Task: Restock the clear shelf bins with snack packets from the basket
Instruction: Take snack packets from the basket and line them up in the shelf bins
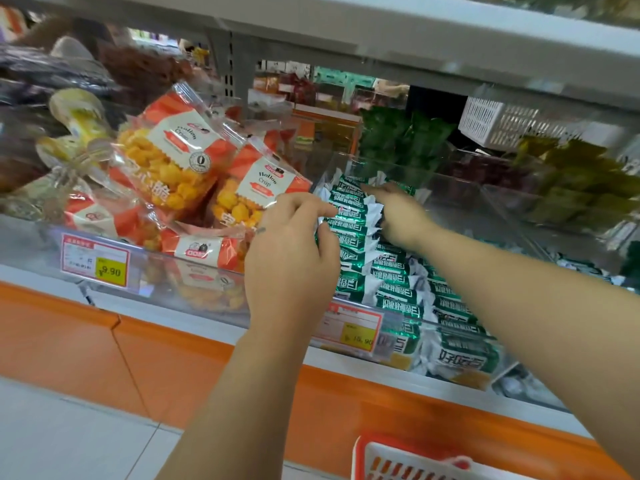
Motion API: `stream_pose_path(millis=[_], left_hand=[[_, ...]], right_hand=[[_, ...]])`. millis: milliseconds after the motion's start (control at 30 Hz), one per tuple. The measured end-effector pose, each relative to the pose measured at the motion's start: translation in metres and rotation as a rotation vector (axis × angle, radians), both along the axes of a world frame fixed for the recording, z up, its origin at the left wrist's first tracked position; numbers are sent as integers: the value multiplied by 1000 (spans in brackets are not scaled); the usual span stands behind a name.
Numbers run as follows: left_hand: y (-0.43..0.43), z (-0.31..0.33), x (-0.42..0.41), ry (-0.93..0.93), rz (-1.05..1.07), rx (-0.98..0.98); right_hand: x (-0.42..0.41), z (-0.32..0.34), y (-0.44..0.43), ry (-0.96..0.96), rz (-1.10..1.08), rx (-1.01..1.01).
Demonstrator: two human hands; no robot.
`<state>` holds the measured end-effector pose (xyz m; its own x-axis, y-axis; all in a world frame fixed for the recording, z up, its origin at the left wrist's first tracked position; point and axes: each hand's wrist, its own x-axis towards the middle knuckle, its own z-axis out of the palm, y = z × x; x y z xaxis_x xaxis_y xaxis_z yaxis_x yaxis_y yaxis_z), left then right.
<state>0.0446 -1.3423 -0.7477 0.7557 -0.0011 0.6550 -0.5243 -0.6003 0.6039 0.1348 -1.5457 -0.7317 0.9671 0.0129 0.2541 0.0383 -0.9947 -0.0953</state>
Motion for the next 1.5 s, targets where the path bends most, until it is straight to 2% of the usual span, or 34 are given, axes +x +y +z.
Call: stream_pose_path(millis=[233,467,533,633,667,733,833,967,1033,1100,1167,1300,1367,1500], left_hand=[[-3,1,-1,-4,39,2],[-5,1,-1,-7,66,4],[-5,1,-1,-14,75,2],[-5,1,-1,-22,79,5],[-5,1,-1,-26,77,7],[-4,1,-2,-31,72,6],[-3,0,-2,-31,65,6],[-3,0,-2,-33,59,7],[-3,-1,-1,-40,57,4],[-2,-2,0,-49,50,7],[-3,-2,0,-46,46,7],[-3,-3,1,-45,51,5],[-3,-3,1,-49,52,2],[-4,-3,1,-57,57,2]], right_hand=[[3,18,-4,185,-20,-181],[3,20,3,293,-45,-179],[-3,18,0,208,-57,-82],[-15,22,-15,-92,-251,165],[-18,23,-22,-85,-340,185],[-23,23,-33,64,-446,170],[-22,20,-31,138,-455,253],[-17,15,-27,35,-429,442],[-16,10,-26,-118,-405,582],[-15,6,-26,-268,-401,625],[-12,4,-24,-305,-377,605],[-1,-5,-21,-84,-301,340],[1,-11,-23,-52,-298,293],[-4,-8,-21,-204,-406,176]])
